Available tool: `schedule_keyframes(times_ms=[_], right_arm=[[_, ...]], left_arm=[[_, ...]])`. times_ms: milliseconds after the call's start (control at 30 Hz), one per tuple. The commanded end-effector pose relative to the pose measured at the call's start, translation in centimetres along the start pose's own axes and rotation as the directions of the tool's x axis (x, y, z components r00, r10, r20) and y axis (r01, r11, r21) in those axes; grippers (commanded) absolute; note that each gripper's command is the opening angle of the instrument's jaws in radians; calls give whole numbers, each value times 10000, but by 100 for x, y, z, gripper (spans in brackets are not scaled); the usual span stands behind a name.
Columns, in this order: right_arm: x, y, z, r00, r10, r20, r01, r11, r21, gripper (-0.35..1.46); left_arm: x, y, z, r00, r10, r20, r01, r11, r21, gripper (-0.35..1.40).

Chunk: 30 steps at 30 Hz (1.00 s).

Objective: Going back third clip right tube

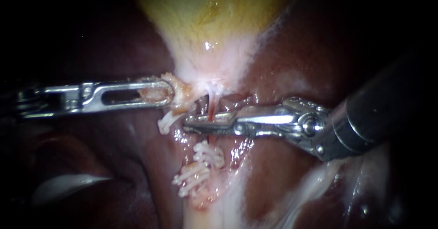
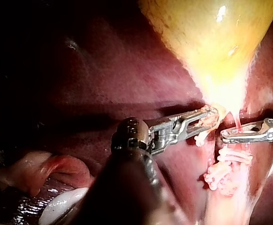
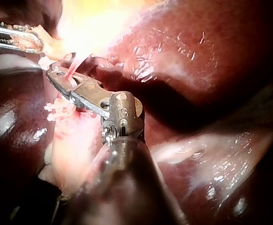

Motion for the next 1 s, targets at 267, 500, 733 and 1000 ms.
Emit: schedule_keyframes(times_ms=[267, 500, 733, 1000], right_arm=[[-1, 0, -1, 10000, -14, 12, 14, 10000, 13, -35], [-10, 3, 8, 9938, -1106, -68, 1106, 9938, 62, 34], [-15, 8, 19, 9739, -2271, -68, 2271, 9739, 6, 48], [-13, 18, 15, 9320, -3623, -100, 3616, 9314, -428, 50]], left_arm=[[0, 0, 0, 10000, 5, 5, -5, 10000, -13, -35], [0, 0, 0, 10000, 6, 3, -6, 10000, -11, -35], [0, 0, 0, 10000, 6, 4, -6, 10000, -11, -35], [0, 1, -1, 10000, 7, 0, -7, 10000, -8, -35]])
